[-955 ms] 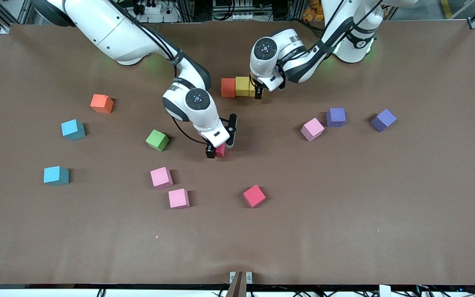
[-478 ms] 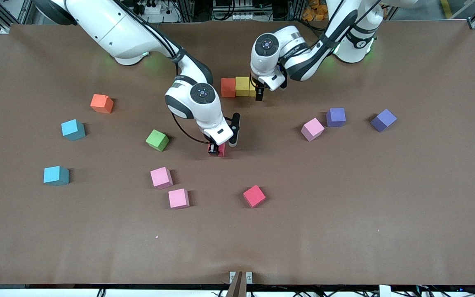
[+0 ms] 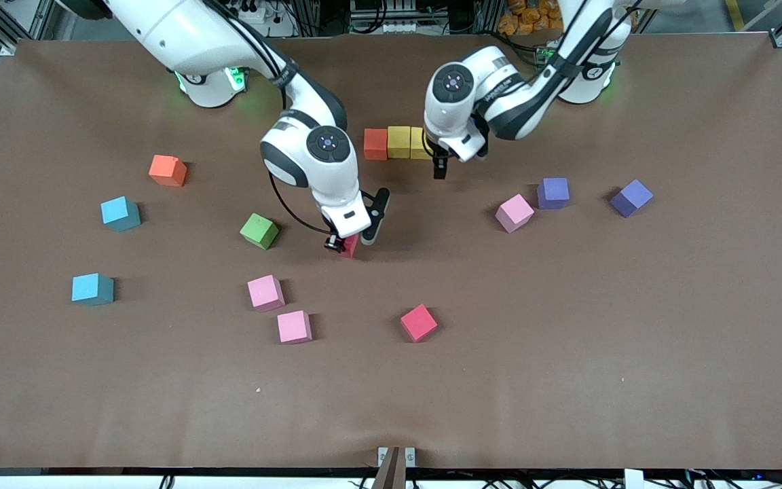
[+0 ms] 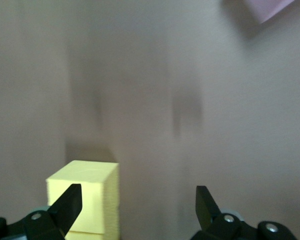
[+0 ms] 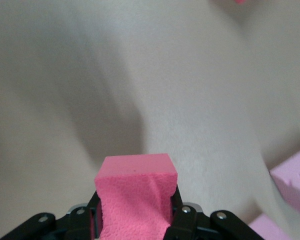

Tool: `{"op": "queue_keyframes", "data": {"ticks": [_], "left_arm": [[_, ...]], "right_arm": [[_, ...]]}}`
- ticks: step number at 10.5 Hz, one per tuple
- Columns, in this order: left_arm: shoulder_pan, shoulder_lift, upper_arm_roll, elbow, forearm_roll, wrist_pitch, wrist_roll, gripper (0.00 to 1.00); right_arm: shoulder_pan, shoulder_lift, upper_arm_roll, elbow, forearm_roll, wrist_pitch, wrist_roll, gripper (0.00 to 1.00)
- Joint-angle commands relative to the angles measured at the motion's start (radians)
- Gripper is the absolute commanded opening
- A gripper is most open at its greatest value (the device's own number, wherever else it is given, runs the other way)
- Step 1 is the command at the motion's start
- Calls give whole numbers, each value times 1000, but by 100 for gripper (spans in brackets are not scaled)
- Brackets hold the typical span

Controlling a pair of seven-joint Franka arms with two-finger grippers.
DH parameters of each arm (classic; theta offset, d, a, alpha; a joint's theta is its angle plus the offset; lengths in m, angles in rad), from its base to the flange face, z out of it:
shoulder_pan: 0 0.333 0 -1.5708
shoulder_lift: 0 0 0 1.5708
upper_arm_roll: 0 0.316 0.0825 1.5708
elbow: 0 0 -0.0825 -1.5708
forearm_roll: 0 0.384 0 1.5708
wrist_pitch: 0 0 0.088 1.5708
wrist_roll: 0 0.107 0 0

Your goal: Arrange 11 blocks into digit 3

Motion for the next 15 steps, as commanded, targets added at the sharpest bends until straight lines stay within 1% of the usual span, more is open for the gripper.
{"op": "queue_keyframes", "data": {"ticks": [1,2,3,4,5,6,7,9,10,12,13,15], "left_arm": [[97,-22,-9,60,-22,-99,143,100],[152,-32,-9,89,-20,-137,216,100],[186,-32,-8,118,-22,-180,302,100],[214,-29,-6,149,-20,-198,370,100],[251,-25,-5,185,-19,-202,443,100],[291,-16,-5,225,-19,-214,506,100],[312,-11,-3,253,-17,-237,578,100],[372,-8,-2,317,-12,-310,782,100],[395,-6,-2,345,-11,-339,886,100],[433,-6,-2,385,-6,-381,1093,100],[446,0,0,403,-6,-398,1207,100],[478,0,0,408,13,-410,1382,100]], "right_arm": [[-26,-115,7,-110,138,-11,221,20],[-30,-129,9,-127,144,-5,376,20],[-23,-134,9,-129,147,-3,520,20],[-23,-155,9,-156,155,20,576,20],[-34,-201,9,-231,225,103,631,20],[-34,-238,9,-294,280,151,662,20],[-25,-264,9,-323,304,158,758,20],[54,-272,10,-350,304,163,952,20],[62,-266,10,-353,304,169,1028,20],[114,-246,10,-350,302,187,1168,20],[130,-234,9,-351,292,192,1190,20],[156,-212,9,-350,276,195,1224,20]]}}
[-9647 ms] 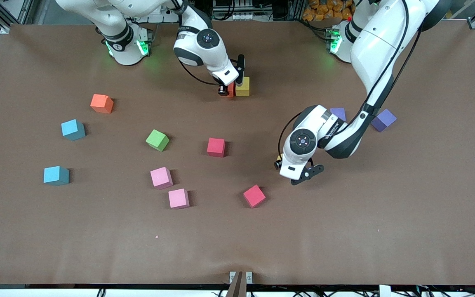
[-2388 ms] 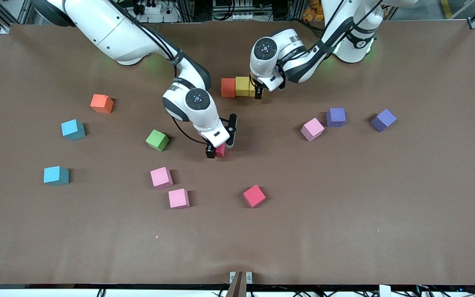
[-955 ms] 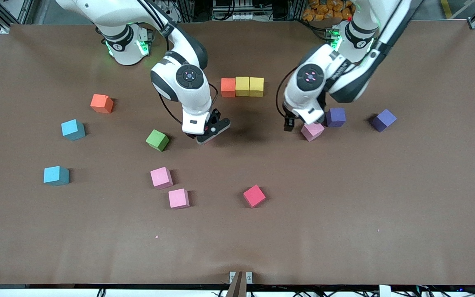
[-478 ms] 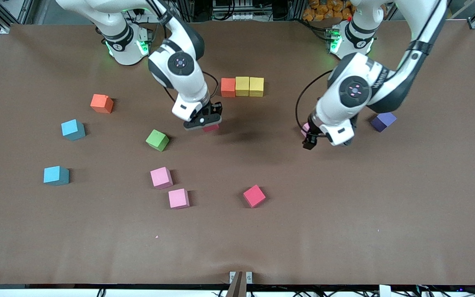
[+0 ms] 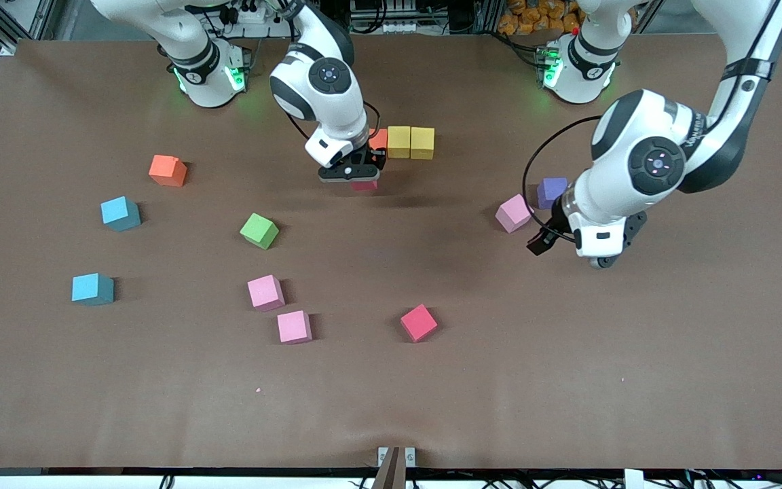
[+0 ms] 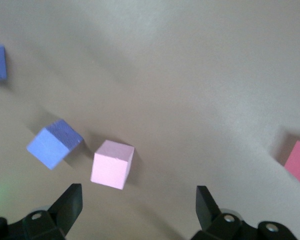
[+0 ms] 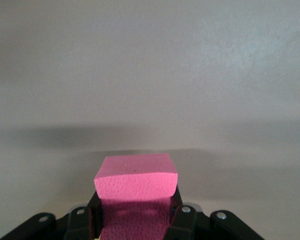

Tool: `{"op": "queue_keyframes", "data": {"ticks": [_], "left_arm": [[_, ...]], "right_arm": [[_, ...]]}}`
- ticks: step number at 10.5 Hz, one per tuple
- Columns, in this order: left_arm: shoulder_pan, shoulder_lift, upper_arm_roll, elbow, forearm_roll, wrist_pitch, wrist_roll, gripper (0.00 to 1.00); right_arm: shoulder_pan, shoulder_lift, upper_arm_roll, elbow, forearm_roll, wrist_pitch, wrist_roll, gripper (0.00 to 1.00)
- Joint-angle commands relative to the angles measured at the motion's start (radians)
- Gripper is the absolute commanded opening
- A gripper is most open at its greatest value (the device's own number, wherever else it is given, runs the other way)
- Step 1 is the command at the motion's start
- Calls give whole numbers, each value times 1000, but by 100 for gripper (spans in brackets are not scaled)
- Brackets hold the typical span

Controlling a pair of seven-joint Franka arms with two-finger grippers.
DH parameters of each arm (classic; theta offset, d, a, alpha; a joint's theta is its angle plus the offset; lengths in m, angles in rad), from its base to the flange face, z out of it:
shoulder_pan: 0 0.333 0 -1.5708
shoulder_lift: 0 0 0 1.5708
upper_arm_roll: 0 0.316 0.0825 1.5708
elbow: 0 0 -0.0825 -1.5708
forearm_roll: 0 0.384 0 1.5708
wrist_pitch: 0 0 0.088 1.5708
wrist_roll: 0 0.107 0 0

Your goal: Arrange 11 blocks into digit 3

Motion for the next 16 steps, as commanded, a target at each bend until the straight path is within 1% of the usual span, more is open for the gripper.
{"op": "queue_keyframes", "data": {"ticks": [1,2,3,8,12,14,15,16], "left_arm": [[30,10,-8,20,44,-30,205,100],[33,8,-8,21,70,-37,264,100],[35,8,-8,21,86,-42,305,100],[38,8,-8,29,87,-44,361,100],[41,10,-8,38,87,-44,396,100],[29,24,-8,67,86,-44,386,100],[23,59,-8,110,74,-42,374,100],[-3,115,-10,169,80,-44,337,100]], "right_arm": [[36,33,-6,-9,-53,26,103,20],[39,63,-6,-8,-120,52,184,19],[38,79,-6,-8,-145,82,218,19],[90,120,-6,-8,-153,89,283,20],[100,123,-6,-8,-152,75,289,20],[100,129,-7,-6,-153,75,287,20],[100,130,-7,-6,-153,75,287,20],[100,134,-7,-6,-153,75,287,20]]}}
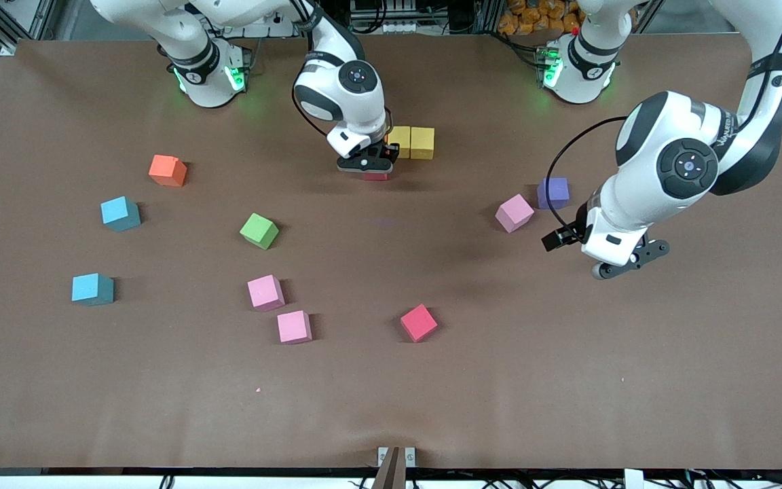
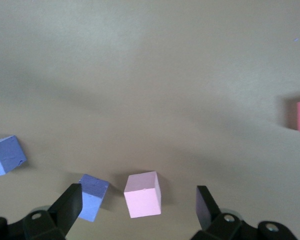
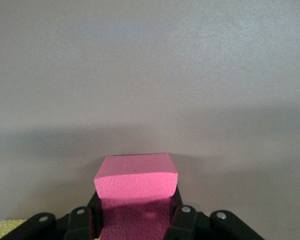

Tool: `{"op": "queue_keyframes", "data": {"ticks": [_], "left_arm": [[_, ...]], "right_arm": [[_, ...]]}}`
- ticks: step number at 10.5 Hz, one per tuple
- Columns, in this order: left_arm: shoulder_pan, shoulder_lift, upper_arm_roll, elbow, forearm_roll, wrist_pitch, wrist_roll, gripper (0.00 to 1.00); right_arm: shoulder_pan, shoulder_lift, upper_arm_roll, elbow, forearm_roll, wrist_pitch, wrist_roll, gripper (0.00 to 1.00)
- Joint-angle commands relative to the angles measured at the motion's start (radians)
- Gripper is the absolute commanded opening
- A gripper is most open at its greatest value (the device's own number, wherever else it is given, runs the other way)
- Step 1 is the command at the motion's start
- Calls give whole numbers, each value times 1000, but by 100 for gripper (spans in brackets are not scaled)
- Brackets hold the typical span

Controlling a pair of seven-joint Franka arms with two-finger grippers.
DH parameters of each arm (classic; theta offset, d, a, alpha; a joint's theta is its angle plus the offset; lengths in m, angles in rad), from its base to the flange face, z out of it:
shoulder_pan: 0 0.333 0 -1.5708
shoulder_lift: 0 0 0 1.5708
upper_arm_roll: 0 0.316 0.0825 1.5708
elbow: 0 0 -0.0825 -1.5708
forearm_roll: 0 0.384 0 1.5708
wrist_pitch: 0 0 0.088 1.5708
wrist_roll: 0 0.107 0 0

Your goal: Arrange 11 blocks into digit 3

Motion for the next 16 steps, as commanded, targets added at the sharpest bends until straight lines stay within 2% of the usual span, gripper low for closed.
{"op": "queue_keyframes", "data": {"ticks": [1,2,4,5,6,8,9,11,13,16], "left_arm": [[-84,141,-6,168,17,-26,-98,100],[-131,184,11,222,19,-26,-150,100],[-252,223,101,288,19,-26,-224,100],[-347,252,178,335,17,-26,-256,100],[-471,295,288,404,14,-26,-329,100],[-705,381,506,525,7,-23,-408,100],[-756,418,554,561,-4,-11,-417,100],[-767,507,553,668,-13,20,-424,100],[-784,556,554,690,-15,104,-427,100],[-814,646,556,747,-20,183,-473,100]], "right_arm": [[13,11,-7,7,-23,-2,35,21],[15,15,-7,9,-23,0,35,23],[14,14,-11,10,-20,6,52,49],[15,14,-11,10,-22,6,58,77],[17,9,-11,10,-23,4,58,100],[21,1,-13,26,-22,-6,55,100],[21,0,-13,32,-22,-8,46,100],[12,-35,-11,38,-22,-67,-20,100],[-41,-135,-10,41,-22,-192,-94,100],[-165,-184,-11,55,-25,-192,-262,100]]}}
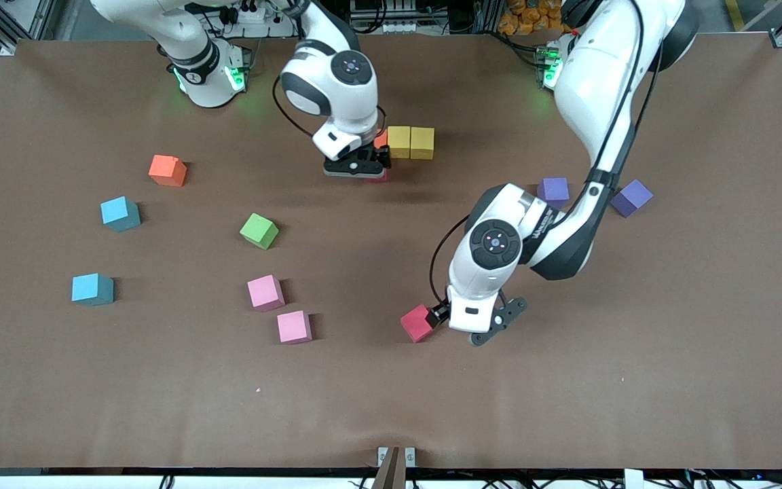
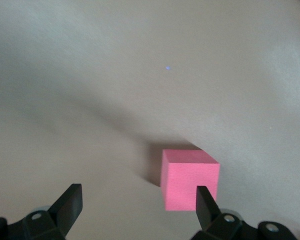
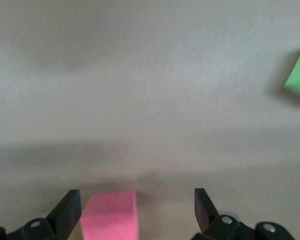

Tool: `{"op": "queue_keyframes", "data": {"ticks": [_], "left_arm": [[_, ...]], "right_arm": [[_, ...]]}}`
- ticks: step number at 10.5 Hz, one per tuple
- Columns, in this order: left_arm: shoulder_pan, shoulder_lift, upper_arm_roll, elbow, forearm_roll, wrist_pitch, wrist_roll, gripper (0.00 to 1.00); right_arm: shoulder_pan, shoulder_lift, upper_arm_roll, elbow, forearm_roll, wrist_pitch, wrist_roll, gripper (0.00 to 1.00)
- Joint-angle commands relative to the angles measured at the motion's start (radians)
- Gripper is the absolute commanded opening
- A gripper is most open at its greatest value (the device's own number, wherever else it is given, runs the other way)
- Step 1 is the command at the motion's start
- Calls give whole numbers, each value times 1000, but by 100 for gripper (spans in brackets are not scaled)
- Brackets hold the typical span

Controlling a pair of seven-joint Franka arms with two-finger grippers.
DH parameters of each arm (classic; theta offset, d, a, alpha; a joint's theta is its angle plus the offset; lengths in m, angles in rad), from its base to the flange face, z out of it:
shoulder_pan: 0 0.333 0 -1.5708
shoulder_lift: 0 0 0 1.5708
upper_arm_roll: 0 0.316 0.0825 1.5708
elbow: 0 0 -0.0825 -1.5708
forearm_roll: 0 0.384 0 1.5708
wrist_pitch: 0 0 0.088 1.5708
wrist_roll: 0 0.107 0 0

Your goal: Arrange 11 blocks into digit 3

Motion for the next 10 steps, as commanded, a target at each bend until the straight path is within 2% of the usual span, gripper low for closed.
{"op": "queue_keyframes", "data": {"ticks": [1,5,7,9,10], "left_arm": [[-32,72,11,81,-14,34,-30,100],[-43,111,11,81,-16,137,-75,100],[-46,123,11,81,-16,154,-78,100],[-55,137,11,81,-16,205,-105,100],[-57,140,11,81,-16,217,-106,100]], "right_arm": [[-141,-33,5,-9,-10,16,-201,100],[-316,-20,-20,-56,-10,31,-742,100],[-370,-17,-21,-119,-12,121,-979,100],[-462,0,-20,-132,-4,157,-1282,100],[-476,6,-20,-139,-3,163,-1320,100]]}}
